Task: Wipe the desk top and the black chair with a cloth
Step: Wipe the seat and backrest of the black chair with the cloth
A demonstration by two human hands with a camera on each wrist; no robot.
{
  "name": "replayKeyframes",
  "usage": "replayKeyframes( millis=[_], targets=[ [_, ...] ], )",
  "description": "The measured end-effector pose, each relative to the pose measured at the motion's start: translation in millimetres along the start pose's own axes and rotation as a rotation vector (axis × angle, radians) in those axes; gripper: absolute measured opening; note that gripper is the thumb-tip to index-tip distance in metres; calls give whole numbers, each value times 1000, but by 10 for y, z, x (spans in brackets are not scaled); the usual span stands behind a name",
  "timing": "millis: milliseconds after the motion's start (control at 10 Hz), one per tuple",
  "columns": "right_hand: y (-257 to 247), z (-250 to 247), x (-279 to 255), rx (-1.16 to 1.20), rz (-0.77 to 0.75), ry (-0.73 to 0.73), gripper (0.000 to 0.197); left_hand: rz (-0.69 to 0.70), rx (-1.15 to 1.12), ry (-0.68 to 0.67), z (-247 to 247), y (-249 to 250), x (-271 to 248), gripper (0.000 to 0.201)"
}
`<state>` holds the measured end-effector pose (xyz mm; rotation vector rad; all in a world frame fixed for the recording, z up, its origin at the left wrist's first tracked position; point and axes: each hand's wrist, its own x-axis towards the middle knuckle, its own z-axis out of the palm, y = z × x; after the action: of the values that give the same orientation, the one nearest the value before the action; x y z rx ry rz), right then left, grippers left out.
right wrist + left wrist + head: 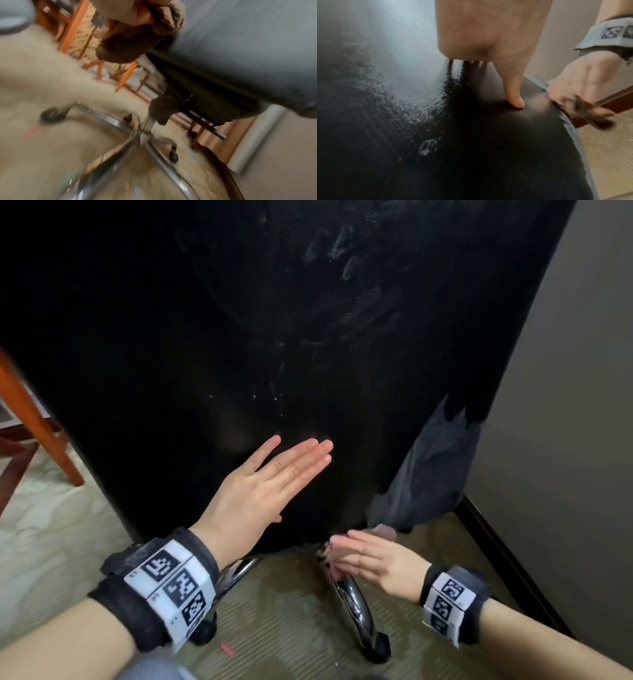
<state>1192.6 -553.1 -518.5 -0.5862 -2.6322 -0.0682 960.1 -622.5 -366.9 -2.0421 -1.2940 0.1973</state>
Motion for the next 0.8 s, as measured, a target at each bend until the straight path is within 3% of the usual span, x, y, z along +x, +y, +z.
replayKeyframes(
  millis=[100, 200, 300, 400, 500, 600, 700, 800],
  targets=[
    [48, -464, 312, 484, -95, 142, 46, -55, -41, 58, -10, 70, 21, 114],
    [363, -548, 221, 172, -89, 316, 43, -9, -110, 92, -11, 258, 114, 111],
    [423, -309, 67, -168, -206, 240, 44, 32, -43, 85, -16, 337, 220, 111],
    [470, -38, -135, -234, -301, 151, 42, 26, 32, 43, 27, 263, 246, 111],
    [454, 39, -178, -267, -289, 171, 41, 34, 34, -9, 32, 230, 223, 107],
    [310, -276, 107, -88, -417, 208, 48, 28, -17, 29, 27, 257, 209, 102],
    [471, -888, 197, -28, 41, 552, 33, -20, -79, 71, -64, 358, 241, 99],
    [408, -969, 257, -37, 330, 909, 35, -44, -116, 160, -254, 514, 449, 98]
  ],
)
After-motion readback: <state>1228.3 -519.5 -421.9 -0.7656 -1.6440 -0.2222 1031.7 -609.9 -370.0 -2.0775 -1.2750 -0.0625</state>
